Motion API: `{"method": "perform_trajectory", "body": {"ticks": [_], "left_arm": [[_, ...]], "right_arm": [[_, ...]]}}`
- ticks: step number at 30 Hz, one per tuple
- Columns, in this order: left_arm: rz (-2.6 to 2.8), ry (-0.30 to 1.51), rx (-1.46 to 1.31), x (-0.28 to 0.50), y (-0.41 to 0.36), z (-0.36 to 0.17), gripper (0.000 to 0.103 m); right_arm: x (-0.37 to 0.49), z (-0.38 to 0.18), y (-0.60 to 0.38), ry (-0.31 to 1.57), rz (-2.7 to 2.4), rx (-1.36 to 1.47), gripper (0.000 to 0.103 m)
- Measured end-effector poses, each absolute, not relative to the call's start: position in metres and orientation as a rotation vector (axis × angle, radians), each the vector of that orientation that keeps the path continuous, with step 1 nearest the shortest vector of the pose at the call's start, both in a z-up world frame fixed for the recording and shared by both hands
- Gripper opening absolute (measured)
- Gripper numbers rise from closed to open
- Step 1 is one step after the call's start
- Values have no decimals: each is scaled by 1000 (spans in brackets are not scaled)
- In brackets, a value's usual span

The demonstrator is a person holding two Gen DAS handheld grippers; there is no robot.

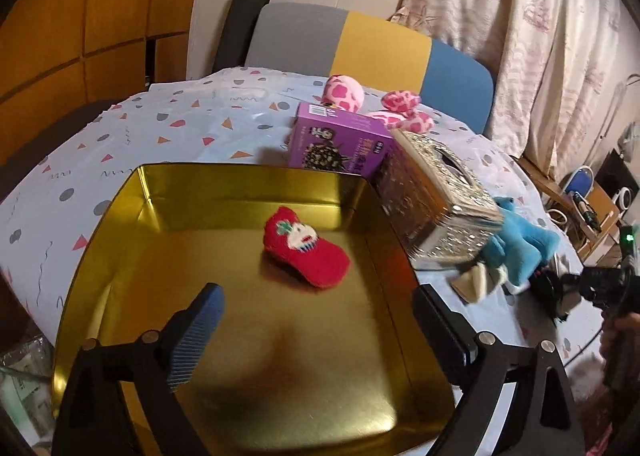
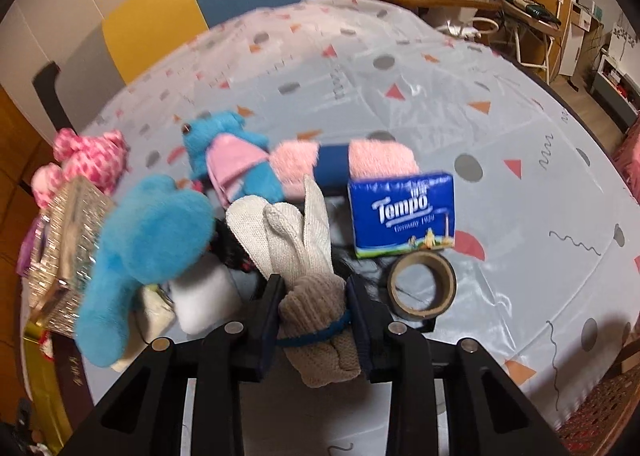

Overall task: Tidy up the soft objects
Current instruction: 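Carry the white glove with the right gripper into the gold tray and release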

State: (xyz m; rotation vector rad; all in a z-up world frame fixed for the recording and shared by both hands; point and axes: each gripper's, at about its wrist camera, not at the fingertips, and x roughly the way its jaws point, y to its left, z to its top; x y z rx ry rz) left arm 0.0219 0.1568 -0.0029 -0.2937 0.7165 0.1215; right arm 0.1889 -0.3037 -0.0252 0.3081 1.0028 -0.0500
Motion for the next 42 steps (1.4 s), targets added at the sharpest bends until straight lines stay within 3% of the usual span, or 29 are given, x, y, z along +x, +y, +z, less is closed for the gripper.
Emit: {"method": "perform_trajectory", "body": {"ticks": [2, 15, 23, 35, 42], "left_arm": [[136, 714, -303, 16, 153, -3, 103], [275, 712, -244, 5, 150, 2, 103], [305, 660, -258, -2, 157, 11, 103], [351, 651, -286, -14, 175, 10, 103], [366, 649, -348, -18, 201, 5, 103]], "right_arm": [[184, -18, -306, 955, -8, 345, 32], [155, 0, -298, 859, 66, 383, 32], [112, 68, -248, 713, 282, 341, 32], [122, 24, -61, 1031, 663, 279, 32], [139, -9, -13, 1133, 647, 275, 34]]}}
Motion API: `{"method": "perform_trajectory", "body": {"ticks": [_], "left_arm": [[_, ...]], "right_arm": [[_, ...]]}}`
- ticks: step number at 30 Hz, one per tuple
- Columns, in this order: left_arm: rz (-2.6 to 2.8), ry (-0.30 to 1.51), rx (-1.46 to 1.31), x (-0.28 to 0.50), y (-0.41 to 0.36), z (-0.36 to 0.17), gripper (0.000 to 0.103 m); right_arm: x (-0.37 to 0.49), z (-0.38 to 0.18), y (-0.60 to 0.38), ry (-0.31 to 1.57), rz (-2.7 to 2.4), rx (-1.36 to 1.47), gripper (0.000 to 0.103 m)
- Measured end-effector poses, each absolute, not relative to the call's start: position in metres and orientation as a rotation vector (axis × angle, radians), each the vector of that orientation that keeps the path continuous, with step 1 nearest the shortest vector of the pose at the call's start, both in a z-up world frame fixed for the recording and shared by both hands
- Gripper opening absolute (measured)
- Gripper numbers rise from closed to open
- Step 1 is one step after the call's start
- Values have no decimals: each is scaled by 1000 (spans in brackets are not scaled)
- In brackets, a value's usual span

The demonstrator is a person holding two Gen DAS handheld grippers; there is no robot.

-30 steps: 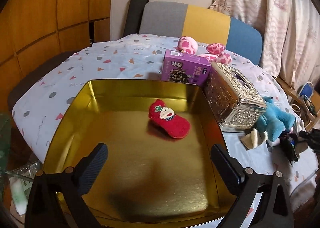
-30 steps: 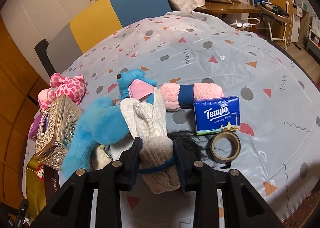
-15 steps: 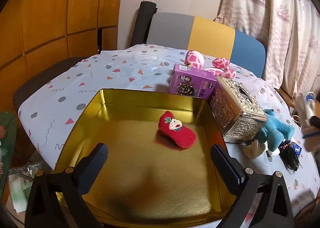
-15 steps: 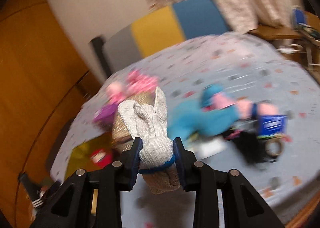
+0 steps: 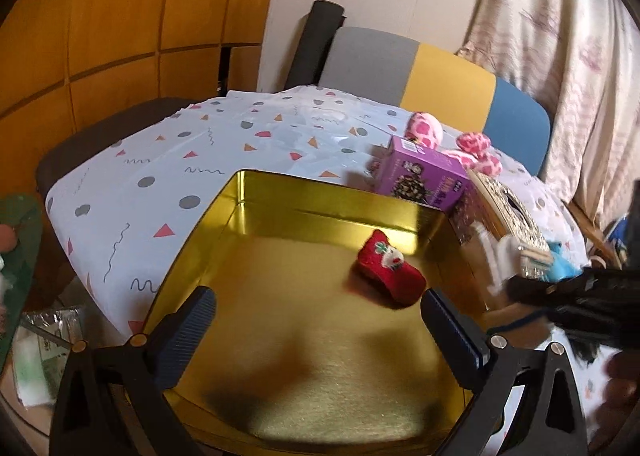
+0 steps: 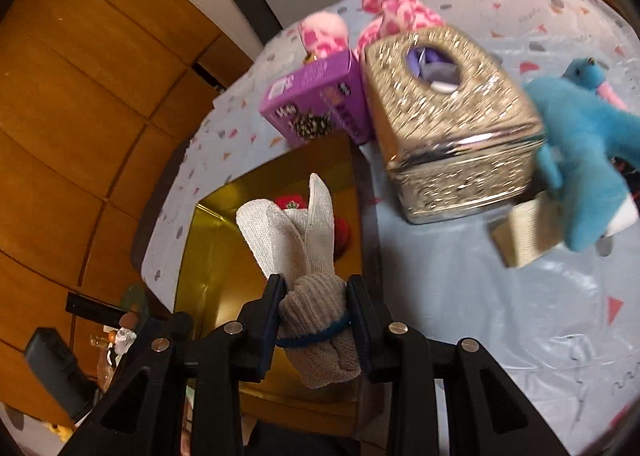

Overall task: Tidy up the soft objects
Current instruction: 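Carry the white glove with the right gripper into the gold tray and release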

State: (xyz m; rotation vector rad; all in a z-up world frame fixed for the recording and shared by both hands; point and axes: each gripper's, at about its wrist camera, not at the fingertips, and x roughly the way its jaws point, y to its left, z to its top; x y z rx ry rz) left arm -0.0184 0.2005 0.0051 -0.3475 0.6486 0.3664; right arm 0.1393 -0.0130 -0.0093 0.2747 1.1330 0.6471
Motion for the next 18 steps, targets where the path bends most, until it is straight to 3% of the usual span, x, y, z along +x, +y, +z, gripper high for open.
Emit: {"method": "perform_trajectory", "body": {"ticks": [6, 9, 18], "left_arm": [[398, 617, -320, -19, 210, 9, 103], [382, 618, -314, -19, 210, 8, 103], [277, 640, -299, -13, 191, 6, 103]], "right_arm": [[141, -30, 10, 1182, 644, 219, 39], [136, -23, 5, 1147, 662, 203, 45], [122, 4, -30, 994, 567, 103, 49]]}}
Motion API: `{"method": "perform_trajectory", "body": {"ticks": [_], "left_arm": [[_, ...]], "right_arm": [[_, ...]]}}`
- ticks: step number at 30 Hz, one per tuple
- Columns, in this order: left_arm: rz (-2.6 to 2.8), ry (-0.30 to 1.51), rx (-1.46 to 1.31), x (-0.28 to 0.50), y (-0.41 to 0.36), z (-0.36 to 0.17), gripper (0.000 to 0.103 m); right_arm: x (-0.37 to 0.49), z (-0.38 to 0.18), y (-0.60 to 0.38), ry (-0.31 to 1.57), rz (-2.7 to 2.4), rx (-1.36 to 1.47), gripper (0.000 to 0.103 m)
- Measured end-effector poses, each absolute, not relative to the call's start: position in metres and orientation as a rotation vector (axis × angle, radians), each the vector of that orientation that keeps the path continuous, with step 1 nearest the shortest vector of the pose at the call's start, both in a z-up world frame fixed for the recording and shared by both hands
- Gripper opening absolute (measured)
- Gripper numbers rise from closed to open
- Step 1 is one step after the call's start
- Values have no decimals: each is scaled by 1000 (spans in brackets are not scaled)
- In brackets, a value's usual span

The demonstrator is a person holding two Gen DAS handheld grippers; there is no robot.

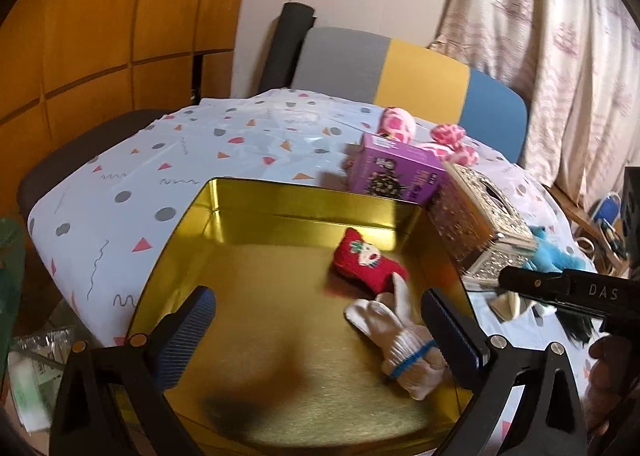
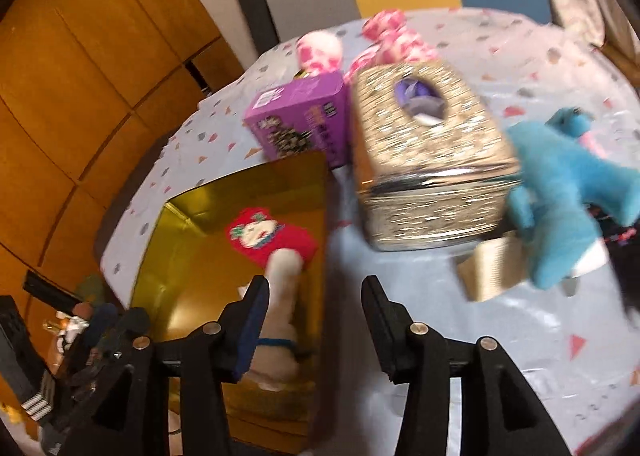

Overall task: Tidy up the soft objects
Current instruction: 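Carry the white glove with the right gripper into the gold tray and release, then move the right gripper to the brown tape roll and grasp it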

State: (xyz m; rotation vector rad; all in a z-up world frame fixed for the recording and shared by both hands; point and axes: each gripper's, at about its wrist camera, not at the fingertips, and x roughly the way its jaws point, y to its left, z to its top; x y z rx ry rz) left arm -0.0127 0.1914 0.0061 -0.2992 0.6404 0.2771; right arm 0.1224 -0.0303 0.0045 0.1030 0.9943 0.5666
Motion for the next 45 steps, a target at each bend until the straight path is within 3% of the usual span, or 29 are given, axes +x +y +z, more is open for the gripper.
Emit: {"method": "perform_trajectory", "body": {"ticks": [13, 30, 45], "left_arm": [[167, 688, -220, -3, 148, 9, 103], [50, 714, -129, 9, 97, 14, 103], [-158, 772, -48, 34, 31, 16, 103]], "right_arm": [[126, 18, -121, 904, 372, 114, 49], [141, 27, -326, 817, -91, 460, 49], [158, -21, -411, 933, -263, 667, 49]]}}
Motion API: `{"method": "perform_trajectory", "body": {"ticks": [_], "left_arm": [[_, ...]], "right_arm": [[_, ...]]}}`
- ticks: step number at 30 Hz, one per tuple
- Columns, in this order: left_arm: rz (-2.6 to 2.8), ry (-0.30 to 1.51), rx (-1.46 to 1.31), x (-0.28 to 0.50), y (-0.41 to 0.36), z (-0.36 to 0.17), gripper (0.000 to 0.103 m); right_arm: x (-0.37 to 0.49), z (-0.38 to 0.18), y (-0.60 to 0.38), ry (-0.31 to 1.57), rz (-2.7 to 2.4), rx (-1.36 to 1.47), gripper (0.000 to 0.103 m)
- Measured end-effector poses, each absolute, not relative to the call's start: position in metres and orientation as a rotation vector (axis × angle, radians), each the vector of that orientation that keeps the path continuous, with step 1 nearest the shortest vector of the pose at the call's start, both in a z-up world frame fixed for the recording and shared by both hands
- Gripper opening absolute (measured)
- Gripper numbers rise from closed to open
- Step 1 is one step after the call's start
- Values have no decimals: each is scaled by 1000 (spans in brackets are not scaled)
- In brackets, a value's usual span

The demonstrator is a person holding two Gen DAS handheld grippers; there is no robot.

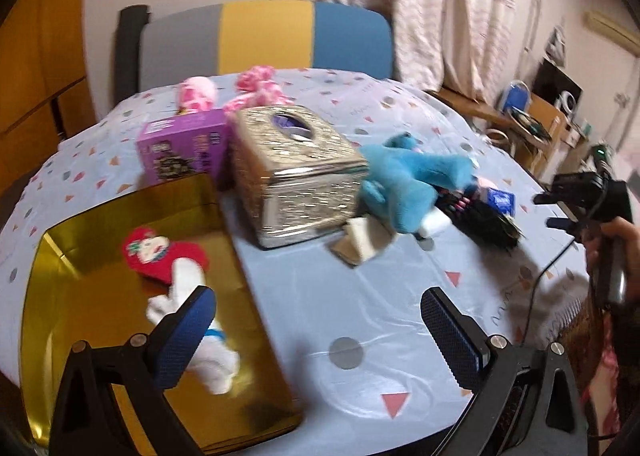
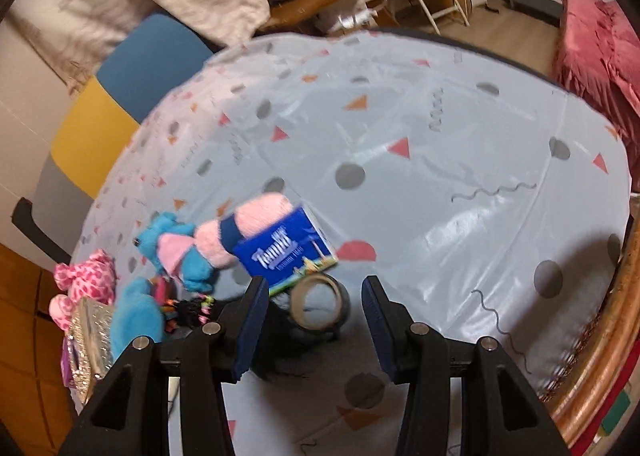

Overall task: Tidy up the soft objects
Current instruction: 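Move the right gripper to the brown tape roll and grasp it, then reach the left gripper to the cream cloth and grasp it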

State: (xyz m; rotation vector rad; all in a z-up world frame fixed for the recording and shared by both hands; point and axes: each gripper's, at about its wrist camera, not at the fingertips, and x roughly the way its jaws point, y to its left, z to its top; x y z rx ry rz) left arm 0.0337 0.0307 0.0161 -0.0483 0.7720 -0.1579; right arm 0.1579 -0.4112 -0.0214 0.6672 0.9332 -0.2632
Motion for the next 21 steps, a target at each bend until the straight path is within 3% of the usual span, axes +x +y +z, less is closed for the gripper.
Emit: {"method": "perform_trajectory", "body": {"ticks": [10, 21], "left_arm": [[-227, 833, -16, 55, -7, 6, 103], [-194, 868, 15, 84, -16, -10, 102]], "right_arm": [[194, -48, -401, 1160, -284, 563, 49], [224, -76, -382, 1253, -278, 482, 54]]}}
